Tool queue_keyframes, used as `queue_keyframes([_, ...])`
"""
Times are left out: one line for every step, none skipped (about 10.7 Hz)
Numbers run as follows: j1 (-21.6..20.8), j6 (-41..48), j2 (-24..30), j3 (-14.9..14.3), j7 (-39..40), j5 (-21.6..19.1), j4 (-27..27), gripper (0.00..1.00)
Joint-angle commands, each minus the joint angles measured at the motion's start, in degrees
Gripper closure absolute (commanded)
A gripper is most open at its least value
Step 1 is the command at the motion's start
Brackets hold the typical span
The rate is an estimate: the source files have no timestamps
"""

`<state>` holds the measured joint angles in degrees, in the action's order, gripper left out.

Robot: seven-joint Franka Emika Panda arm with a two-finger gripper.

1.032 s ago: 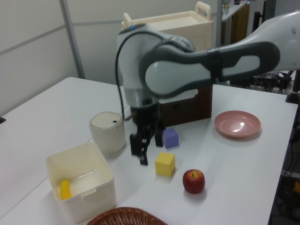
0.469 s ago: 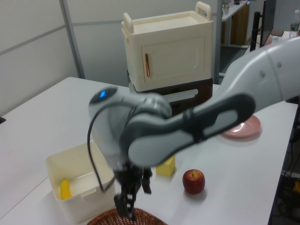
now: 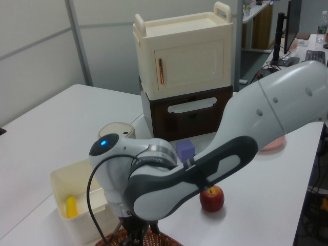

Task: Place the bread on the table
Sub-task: 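Move the open gripper over the wicker basket above the bread rolls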

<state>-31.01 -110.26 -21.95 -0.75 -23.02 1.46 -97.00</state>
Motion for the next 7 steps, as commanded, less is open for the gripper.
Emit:
queue_keyframes([-0.19, -1.90, 0.32, 0.49, -0.89, 0.65, -0.12, 0.00])
queue_keyframes([-0.36, -1.46, 0.68, 0.57, -0.97, 0.65, -0.04, 0.00])
queue_keyframes([-0.54, -1.45, 0.77, 0.66, -1.23, 0.65, -0.04, 0.00])
queue_keyframes([-0.45, -1.71, 0.42, 1.53, -1.32, 0.65, -0.30, 0.00])
queue_keyframes([-0.54, -1.98, 0.07, 1.72, -1.33, 0.65, -0.65, 0.00])
queue_keyframes([-0.54, -2.50, -0.46, 1.72, -1.33, 0.65, -1.17, 0.00])
queue_keyframes([-0.54, -2.94, -0.81, 1.72, -1.33, 0.65, -1.18, 0.07])
